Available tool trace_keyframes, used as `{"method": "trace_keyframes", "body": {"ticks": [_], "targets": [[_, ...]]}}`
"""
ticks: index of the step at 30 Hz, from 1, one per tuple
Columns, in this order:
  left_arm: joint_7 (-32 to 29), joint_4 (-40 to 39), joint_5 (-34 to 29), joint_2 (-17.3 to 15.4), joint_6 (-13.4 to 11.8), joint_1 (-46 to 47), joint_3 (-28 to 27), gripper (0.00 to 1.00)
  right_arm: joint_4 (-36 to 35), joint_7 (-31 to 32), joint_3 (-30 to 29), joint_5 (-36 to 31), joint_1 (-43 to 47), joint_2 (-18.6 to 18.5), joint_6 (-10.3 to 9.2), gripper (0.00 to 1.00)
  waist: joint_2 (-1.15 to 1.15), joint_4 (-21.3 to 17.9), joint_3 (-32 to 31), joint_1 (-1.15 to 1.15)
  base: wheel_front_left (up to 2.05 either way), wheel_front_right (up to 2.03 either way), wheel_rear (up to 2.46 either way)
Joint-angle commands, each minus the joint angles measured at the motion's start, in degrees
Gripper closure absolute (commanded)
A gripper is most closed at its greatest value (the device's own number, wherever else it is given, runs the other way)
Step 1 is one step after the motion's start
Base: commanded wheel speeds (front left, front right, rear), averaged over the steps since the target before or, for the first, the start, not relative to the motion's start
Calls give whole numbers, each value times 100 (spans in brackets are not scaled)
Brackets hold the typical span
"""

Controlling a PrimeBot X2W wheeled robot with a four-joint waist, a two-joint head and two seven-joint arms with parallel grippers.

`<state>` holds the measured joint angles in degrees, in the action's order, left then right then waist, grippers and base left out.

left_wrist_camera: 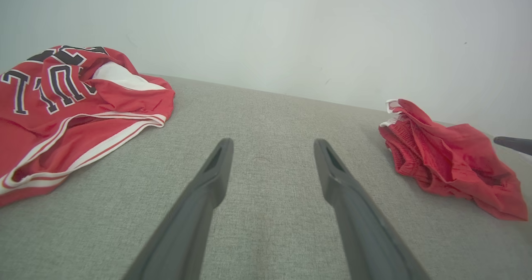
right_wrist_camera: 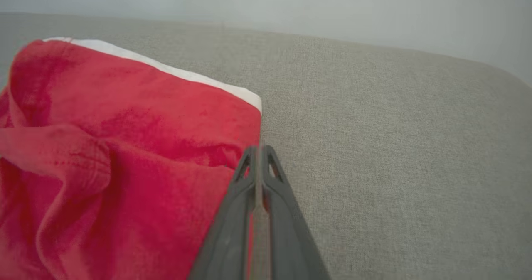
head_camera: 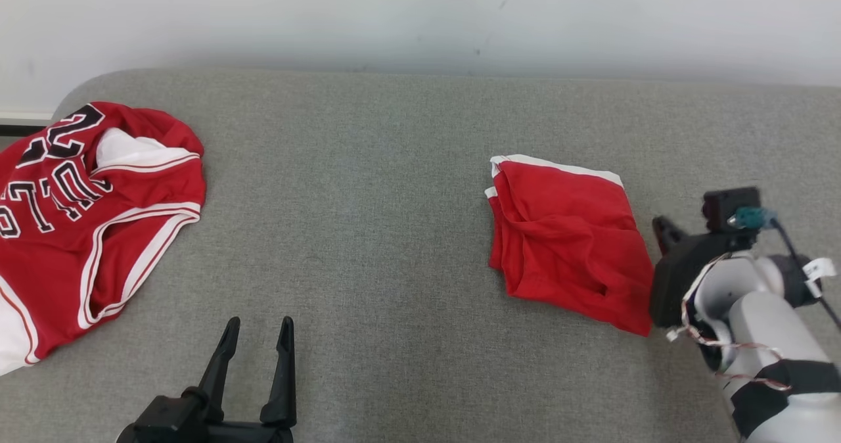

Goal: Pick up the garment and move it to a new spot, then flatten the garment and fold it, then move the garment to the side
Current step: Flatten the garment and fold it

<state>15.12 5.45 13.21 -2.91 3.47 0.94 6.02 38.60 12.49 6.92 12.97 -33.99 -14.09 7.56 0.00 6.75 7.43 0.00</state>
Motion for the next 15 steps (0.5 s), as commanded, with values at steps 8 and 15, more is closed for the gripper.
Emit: {"method": "trace_keyframes", "body": {"ticks": [8, 15], "targets": [[4, -42, -66, 2, 5, 59, -63, 0, -77, 329, 921, 218, 303, 521, -16, 100, 0, -28, 62, 0, 0, 0, 0], [4, -31, -83, 2, -23, 0, -76, 0, -731, 536, 2160, 751, 554, 711, -16, 100, 0, -64, -36, 0, 0, 0, 0]]}}
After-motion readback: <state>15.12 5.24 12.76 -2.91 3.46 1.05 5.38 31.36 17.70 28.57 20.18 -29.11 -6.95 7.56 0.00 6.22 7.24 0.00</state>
